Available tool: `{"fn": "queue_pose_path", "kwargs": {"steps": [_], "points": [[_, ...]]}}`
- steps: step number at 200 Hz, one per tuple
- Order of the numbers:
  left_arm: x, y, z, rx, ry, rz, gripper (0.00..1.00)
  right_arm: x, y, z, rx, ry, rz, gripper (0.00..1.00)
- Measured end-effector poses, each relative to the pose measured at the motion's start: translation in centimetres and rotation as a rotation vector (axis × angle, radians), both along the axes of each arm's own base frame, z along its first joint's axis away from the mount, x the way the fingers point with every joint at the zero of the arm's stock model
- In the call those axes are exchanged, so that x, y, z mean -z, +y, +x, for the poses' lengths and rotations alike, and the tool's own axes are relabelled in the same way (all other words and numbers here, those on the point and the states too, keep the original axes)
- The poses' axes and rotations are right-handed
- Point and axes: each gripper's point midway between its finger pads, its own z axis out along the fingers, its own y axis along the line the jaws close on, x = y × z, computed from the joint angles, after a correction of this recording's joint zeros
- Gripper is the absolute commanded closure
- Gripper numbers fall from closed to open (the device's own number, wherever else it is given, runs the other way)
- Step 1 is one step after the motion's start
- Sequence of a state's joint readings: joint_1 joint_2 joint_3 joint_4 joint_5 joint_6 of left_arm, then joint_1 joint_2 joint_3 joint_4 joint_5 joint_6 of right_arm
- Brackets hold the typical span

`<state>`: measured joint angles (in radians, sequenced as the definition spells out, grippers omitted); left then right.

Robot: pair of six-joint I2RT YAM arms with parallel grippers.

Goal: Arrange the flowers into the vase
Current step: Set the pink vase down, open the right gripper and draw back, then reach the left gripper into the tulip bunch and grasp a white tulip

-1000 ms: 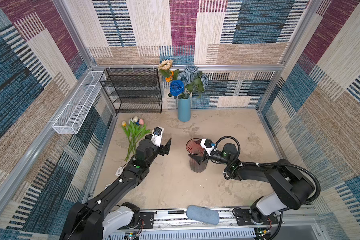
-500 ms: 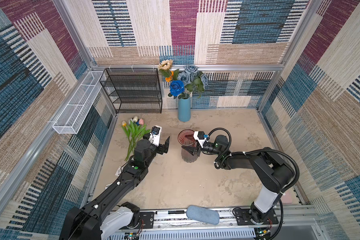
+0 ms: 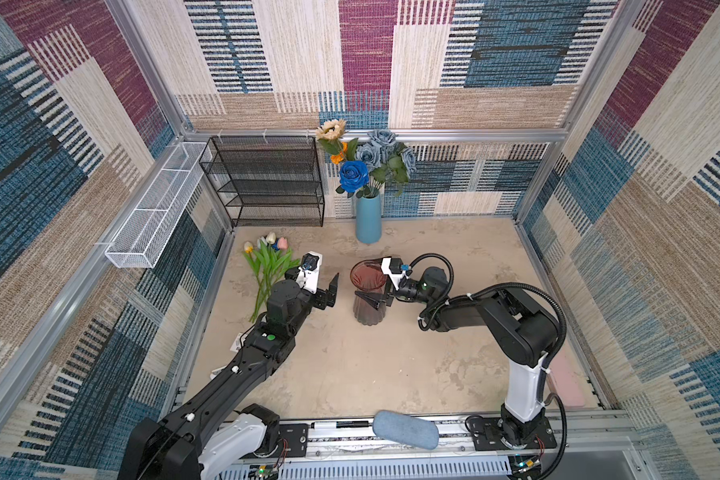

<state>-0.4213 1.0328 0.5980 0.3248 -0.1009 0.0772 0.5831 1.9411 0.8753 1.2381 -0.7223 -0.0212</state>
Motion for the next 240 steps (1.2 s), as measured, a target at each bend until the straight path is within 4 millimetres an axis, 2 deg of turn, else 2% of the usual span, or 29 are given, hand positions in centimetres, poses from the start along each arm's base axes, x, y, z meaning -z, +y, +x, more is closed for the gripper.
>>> {"fn": "queue_pose_path", "kwargs": {"steps": [70,111,138,164,182,199,210,226,234,240], "points": [[0.2,0.0,0.2,-0.002,0.005,0.003,0.09,0.0,-1.2,-0.9,0.031,0.008,-0.019,0.0],[0.6,0.0,0.3,-0.001,0.015,0.007,0.09,1.1,-2.1,-1.1,0.048,0.047,-0.059,0.0],[0.6,0.1,0.4,-0.004,0.016,0.007,0.08,2.0,-3.3,-1.2,0.078,0.08,-0.08,0.0],[0.6,0.5,0.5,-0.017,0.026,0.011,0.05,2.2,-4.7,-2.5,0.093,0.1,-0.101,0.0],[0.6,1.8,1.1,-0.054,0.049,0.019,0.05,1.3,-6.0,-4.5,0.099,0.094,-0.101,0.0],[1.6,3.7,2.6,-0.116,0.118,0.028,0.08,-0.2,-7.7,-6.7,0.125,0.058,-0.084,0.0],[2.6,5.2,3.8,-0.163,0.184,0.037,0.18,-1.0,-9.0,-8.1,0.154,0.038,-0.067,0.0],[4.1,7.5,5.8,-0.223,0.301,0.047,0.25,-2.5,-10.7,-9.8,0.199,-0.006,-0.027,0.0],[4.7,8.7,7.1,-0.256,0.353,0.047,0.35,-3.1,-11.4,-10.6,0.214,-0.025,-0.005,0.0],[5.3,9.4,7.9,-0.267,0.396,0.043,0.38,-3.6,-11.7,-11.2,0.221,-0.04,0.009,0.0]]}}
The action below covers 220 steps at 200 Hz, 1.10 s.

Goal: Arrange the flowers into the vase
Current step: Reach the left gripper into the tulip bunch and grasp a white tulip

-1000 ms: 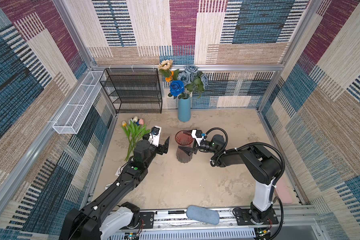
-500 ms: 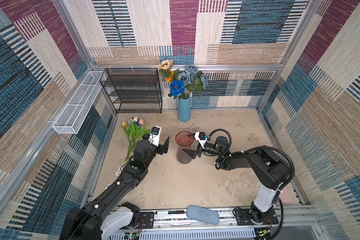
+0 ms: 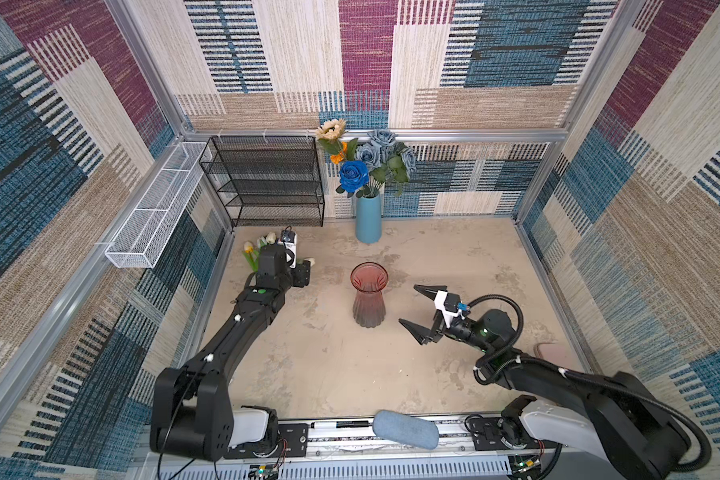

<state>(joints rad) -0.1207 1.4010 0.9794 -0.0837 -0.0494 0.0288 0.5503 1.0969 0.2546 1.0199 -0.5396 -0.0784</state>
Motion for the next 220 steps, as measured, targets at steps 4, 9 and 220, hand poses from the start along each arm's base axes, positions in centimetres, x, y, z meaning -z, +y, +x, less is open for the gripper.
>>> {"fn": "queue_pose_path", "kwargs": {"steps": [4,9,220], "points": [[0.5,0.4,0.5,-0.008,0.027,-0.001,0.38,-0.3,-0.2,-0.4,0.001,-0.009,0.009,0.0],[1.1,1.1,1.0,-0.025,0.066,0.003,0.38,-0.4,-0.3,-0.9,0.001,-0.017,0.016,0.0],[15.1,12.4,2.6,-0.218,0.689,0.077,0.83,2.2,-1.2,-2.9,0.043,-0.004,0.051,0.0]]}}
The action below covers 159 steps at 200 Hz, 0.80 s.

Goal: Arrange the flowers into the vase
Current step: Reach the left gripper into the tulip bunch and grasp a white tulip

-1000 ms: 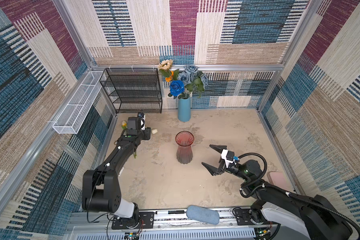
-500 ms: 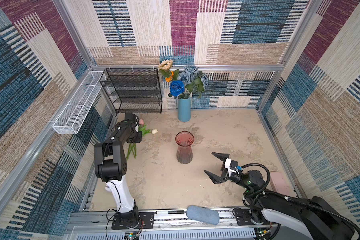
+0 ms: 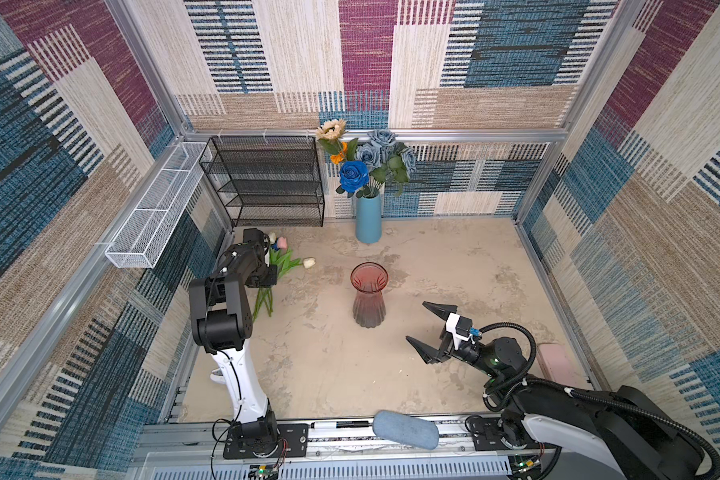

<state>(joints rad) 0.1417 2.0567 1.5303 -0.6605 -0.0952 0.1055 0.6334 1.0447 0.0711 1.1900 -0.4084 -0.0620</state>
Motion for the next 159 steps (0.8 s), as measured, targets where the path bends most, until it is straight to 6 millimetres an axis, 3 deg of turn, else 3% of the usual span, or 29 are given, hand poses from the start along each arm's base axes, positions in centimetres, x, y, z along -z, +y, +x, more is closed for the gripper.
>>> {"fn": "queue_pose_path", "kwargs": {"steps": [24,63,159], "points": [[0.6,-0.3,0.1,0.008,0.01,-0.018,0.94,0.1,0.1,0.1,0.0,0.004,-0.004,0.0],[0.2,-0.9,-0.2,0.019,0.005,-0.026,1.0,0.2,0.2,0.2,0.0,0.007,-0.005,0.0],[-6.8,-7.1,-3.6,0.047,-0.163,-0.112,1.0,0.0,0.0,0.3,0.007,0.004,0.0,0.0]]}}
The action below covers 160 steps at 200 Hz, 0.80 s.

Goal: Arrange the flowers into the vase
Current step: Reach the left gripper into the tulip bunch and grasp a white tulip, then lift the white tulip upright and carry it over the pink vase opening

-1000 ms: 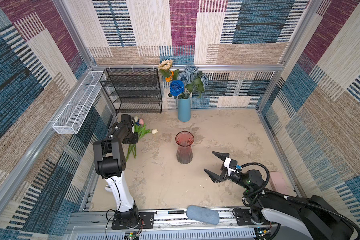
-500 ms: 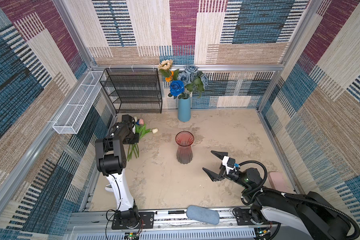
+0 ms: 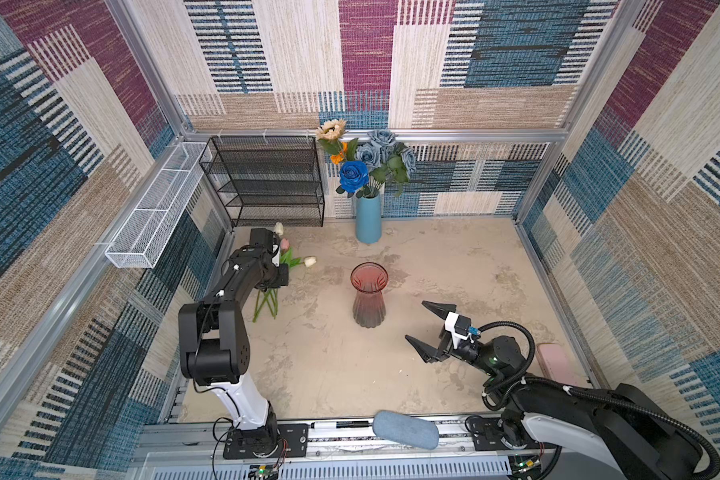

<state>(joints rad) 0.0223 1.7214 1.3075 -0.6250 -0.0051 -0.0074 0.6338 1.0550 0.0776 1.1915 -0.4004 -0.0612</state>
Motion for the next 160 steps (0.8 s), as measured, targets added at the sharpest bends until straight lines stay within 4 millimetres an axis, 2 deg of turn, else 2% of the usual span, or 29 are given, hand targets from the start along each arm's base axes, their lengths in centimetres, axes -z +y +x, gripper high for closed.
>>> {"fn": "queue_pose_path", "kwargs": {"steps": [22,54,86,110,160], "points": [[-2.6,-3.2,-1.1,0.066,-0.123,-0.046,1.0,0.0,0.0,0.1,0.003,0.002,0.0,0.0],[-6.4,-8.5,-3.8,0.214,-0.366,-0.154,1.0,0.0,-0.1,0.1,0.007,0.002,0.0,0.0],[-11.0,-12.1,-5.8,0.337,-0.643,-0.245,1.0,0.1,-0.1,0.1,0.007,0.002,0.001,0.0],[-15.7,-15.0,-7.0,0.449,-0.828,-0.302,1.0,0.0,-0.1,0.1,0.007,0.0,0.002,0.0],[-22.8,-19.6,-11.3,0.673,-1.089,-0.415,1.0,0.0,-0.3,0.0,0.011,-0.004,0.006,0.0]]}}
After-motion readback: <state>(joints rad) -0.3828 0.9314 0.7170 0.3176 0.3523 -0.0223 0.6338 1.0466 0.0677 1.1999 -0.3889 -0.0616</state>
